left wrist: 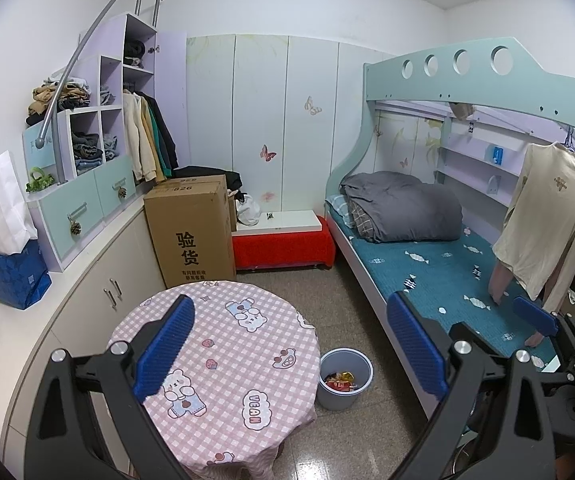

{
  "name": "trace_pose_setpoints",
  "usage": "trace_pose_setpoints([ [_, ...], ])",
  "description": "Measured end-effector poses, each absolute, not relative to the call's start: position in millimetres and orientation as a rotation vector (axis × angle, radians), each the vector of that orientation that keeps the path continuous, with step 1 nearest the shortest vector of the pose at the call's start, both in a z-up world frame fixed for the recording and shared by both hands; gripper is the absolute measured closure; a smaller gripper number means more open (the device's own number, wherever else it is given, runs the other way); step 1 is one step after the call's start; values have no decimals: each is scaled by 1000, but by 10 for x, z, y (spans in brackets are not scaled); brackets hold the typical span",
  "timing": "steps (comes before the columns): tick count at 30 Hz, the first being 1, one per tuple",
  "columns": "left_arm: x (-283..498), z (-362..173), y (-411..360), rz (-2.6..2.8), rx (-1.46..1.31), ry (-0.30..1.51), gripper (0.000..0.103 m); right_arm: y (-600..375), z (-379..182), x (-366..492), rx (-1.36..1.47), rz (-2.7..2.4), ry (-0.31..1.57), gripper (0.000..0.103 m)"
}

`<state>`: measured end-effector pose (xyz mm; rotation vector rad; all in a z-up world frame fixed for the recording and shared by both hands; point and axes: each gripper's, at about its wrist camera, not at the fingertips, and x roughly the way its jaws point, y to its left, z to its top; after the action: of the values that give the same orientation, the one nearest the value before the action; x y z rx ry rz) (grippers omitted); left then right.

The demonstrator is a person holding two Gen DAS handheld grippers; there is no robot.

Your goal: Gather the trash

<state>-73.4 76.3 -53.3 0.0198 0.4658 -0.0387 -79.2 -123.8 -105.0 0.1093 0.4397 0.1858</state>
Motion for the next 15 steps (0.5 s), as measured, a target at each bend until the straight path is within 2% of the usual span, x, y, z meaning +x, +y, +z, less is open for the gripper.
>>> trace_pose_setpoints([
  [15,-659,-565,815,-39,21,471,8,-1195,-1091,-744,108,188,447,7],
])
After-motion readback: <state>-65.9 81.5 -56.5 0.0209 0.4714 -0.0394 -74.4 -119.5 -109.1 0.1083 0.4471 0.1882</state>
